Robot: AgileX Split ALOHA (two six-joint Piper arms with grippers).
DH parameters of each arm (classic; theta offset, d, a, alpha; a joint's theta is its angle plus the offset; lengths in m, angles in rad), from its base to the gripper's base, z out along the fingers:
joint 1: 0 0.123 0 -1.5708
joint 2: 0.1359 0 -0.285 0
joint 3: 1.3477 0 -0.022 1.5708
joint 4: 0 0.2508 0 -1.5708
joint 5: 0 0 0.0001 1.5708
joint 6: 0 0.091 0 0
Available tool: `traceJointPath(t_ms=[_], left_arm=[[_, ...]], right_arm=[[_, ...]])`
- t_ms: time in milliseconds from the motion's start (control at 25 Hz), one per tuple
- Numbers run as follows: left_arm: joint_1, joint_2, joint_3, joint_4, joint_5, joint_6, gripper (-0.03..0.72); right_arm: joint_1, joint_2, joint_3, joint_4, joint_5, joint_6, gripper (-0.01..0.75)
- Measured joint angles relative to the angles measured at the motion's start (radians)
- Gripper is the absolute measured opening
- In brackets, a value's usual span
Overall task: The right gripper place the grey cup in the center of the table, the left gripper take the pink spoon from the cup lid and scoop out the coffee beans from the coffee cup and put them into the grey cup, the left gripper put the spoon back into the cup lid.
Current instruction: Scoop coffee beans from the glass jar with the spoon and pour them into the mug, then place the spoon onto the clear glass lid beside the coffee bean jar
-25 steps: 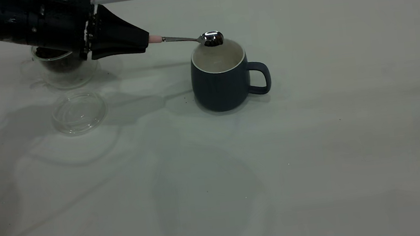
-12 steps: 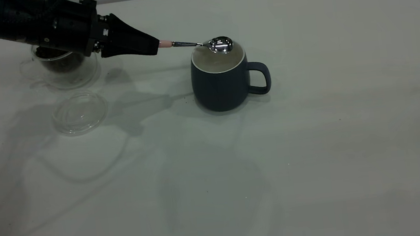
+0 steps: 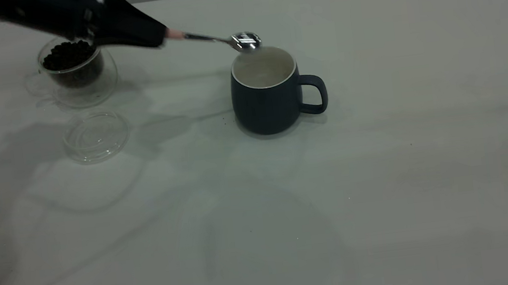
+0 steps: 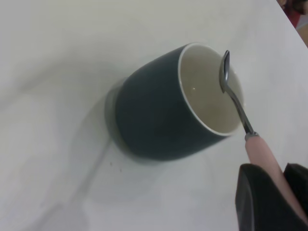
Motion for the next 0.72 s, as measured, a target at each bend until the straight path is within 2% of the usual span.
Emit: traceJointPath(t_ms=[200, 400, 720], left_arm=[[0.101, -0.085, 0.000, 0.118, 0.105, -0.182, 0.120], [0.219, -0.109, 0.000, 0.177, 0.208, -0.287, 0.120], [0.368, -0.110, 0.044, 0.237, 0.223, -0.355, 0.120]], right_arm=[[0.000, 0.000, 0.000, 0.000, 0.000, 0.000, 0.588], [0.000, 0.000, 0.000, 0.000, 0.000, 0.000, 0.588], [0.000, 0.000, 0.000, 0.000, 0.000, 0.000, 0.588]])
